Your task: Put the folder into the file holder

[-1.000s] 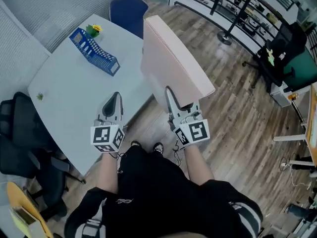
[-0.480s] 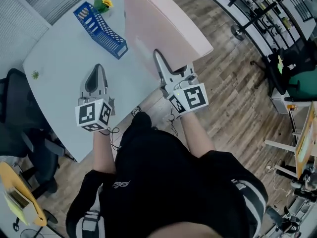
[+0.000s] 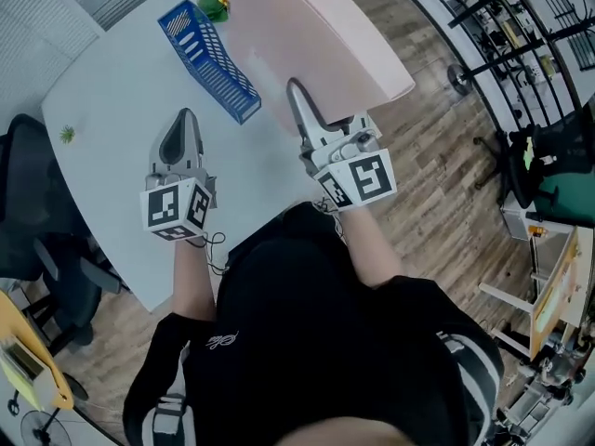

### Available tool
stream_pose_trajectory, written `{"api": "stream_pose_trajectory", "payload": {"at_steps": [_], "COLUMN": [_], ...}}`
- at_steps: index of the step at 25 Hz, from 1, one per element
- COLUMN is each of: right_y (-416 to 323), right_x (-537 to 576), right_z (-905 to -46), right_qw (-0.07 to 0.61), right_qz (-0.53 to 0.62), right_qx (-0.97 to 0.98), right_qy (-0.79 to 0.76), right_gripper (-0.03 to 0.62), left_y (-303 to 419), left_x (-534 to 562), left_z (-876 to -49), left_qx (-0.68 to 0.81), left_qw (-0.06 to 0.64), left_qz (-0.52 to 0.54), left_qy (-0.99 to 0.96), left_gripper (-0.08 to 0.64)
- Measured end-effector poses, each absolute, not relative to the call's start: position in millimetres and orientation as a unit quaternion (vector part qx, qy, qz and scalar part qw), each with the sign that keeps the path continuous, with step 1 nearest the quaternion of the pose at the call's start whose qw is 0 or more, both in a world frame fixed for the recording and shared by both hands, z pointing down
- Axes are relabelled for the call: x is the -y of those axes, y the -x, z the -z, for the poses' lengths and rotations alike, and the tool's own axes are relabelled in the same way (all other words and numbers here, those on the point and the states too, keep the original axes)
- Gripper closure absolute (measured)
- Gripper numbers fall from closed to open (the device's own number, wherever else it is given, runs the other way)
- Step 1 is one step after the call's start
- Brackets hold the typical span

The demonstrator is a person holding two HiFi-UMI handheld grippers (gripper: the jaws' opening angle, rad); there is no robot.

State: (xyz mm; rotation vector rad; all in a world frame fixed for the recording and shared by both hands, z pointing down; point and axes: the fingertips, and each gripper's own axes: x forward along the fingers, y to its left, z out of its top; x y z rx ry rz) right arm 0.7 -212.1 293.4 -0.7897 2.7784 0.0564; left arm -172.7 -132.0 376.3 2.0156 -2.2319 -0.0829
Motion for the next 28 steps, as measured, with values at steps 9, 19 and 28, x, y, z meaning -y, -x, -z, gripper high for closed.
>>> {"api": "stream_pose_trajectory", "payload": {"at_steps": [9,19,28], "right_y": [44,77,112], "right_x": [259,271,276], "right_z": [-299,-321,-334], "right_qw": [0.112,0.099,0.086], "right_qz": [0.010,0.021,0.016], "right_qx": [-0.971,-0.983,-0.981], "right_qy": [0.209,0.156,0.175], "right_gripper": [0.440,0.439,0.437], "left_y": [193,195,223], "left_x": [145,125,133], "left_z": [-396,-415,-429], "left_qx": [0.793,0.839,0.834], "left_qw": [0.087,0.096,0.104], "left_qz": [0.031,0.017,0.028], "left_qy": [-0.602,-0.535,-0.542], "left_gripper": [0.560,0.560,0.560]}}
